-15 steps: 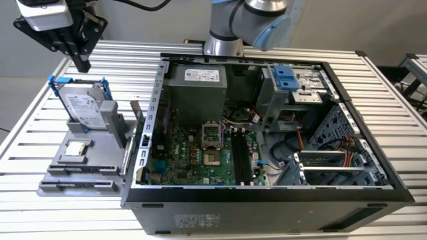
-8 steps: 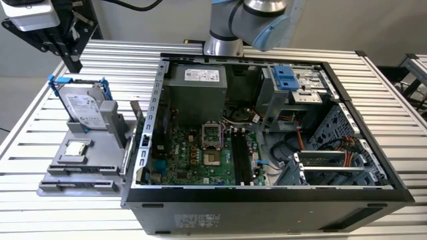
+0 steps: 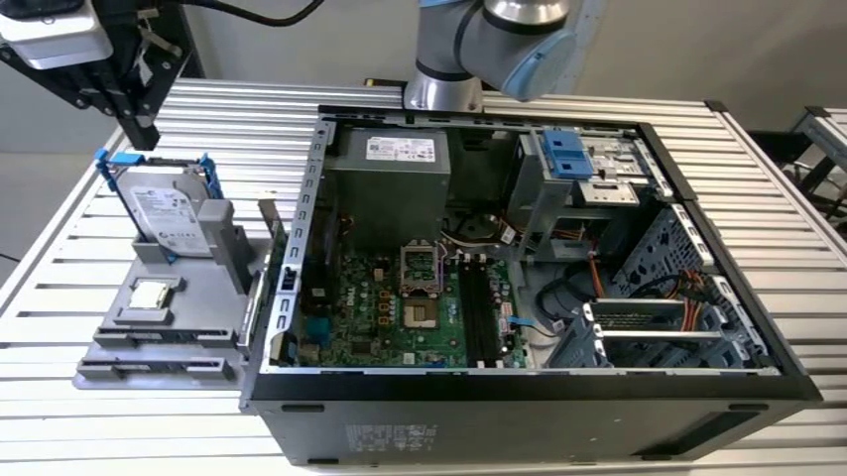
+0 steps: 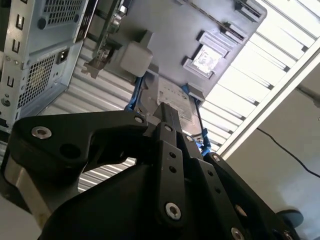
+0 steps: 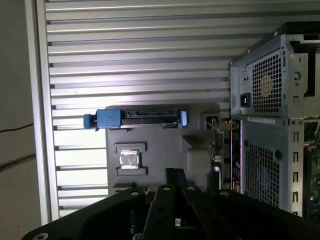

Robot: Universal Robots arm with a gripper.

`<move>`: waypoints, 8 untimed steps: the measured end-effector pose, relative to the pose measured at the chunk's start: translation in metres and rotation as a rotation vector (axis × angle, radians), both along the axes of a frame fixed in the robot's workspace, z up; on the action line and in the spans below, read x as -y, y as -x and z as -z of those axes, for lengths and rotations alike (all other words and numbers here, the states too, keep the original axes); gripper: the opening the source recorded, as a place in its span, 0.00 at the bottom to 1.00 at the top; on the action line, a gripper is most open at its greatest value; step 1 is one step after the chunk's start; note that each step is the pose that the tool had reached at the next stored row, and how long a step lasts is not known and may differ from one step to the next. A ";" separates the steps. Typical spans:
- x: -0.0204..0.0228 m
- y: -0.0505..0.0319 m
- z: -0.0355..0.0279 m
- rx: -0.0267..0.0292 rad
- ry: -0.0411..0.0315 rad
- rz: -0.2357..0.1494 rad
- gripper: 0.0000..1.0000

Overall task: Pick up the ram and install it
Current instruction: 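Reach for the ram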

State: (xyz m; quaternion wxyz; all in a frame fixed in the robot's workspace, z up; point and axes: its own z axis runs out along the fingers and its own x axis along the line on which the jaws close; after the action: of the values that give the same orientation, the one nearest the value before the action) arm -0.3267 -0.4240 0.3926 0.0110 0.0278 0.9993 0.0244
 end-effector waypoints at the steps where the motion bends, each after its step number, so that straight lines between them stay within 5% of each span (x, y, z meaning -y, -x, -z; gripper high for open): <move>1: 0.0026 0.0000 0.0000 0.0000 -0.0001 0.000 0.00; 8: 0.0260 0.0000 0.0002 0.0000 0.0000 0.000 0.00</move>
State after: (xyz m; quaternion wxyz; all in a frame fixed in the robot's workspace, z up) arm -0.3267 -0.4500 0.3924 0.0110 0.0277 0.9993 0.0244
